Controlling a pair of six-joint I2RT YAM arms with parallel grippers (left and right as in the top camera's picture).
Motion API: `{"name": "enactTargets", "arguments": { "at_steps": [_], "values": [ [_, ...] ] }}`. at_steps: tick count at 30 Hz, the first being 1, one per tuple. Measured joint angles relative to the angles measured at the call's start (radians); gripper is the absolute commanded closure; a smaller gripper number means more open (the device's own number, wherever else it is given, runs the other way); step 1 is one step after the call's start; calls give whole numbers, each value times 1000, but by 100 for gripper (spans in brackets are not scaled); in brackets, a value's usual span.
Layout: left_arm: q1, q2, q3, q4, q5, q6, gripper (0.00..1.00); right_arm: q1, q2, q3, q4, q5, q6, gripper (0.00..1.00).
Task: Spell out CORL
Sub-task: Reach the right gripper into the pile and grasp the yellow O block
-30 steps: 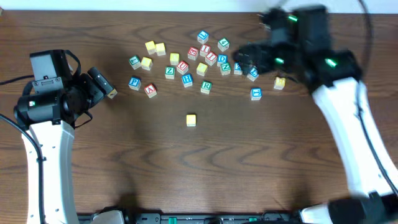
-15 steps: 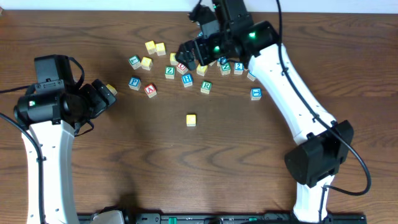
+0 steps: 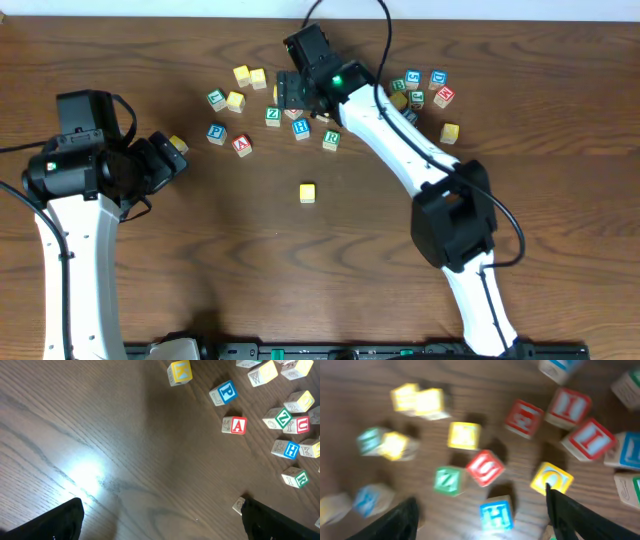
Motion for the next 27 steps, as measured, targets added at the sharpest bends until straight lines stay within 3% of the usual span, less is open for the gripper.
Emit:
{"name": "enactTargets", "arguments": {
  "at_steps": [4, 13, 20, 25, 27],
  "values": [
    [0, 0, 0, -2, 0, 0, 1, 0, 37, 0, -12, 107, 95, 27],
    [0, 0, 0, -2, 0, 0, 1, 0, 56, 0, -48, 215, 163, 28],
    [0, 0, 0, -2, 0, 0, 1, 0, 133, 0, -26, 232, 192, 37],
    [0, 0, 0, -3, 0, 0, 1, 0, 134, 0, -26, 248, 224, 51],
    [0, 0, 0, -2, 0, 0, 1, 0, 134, 0, -26, 251, 231, 50]
  ]
}}
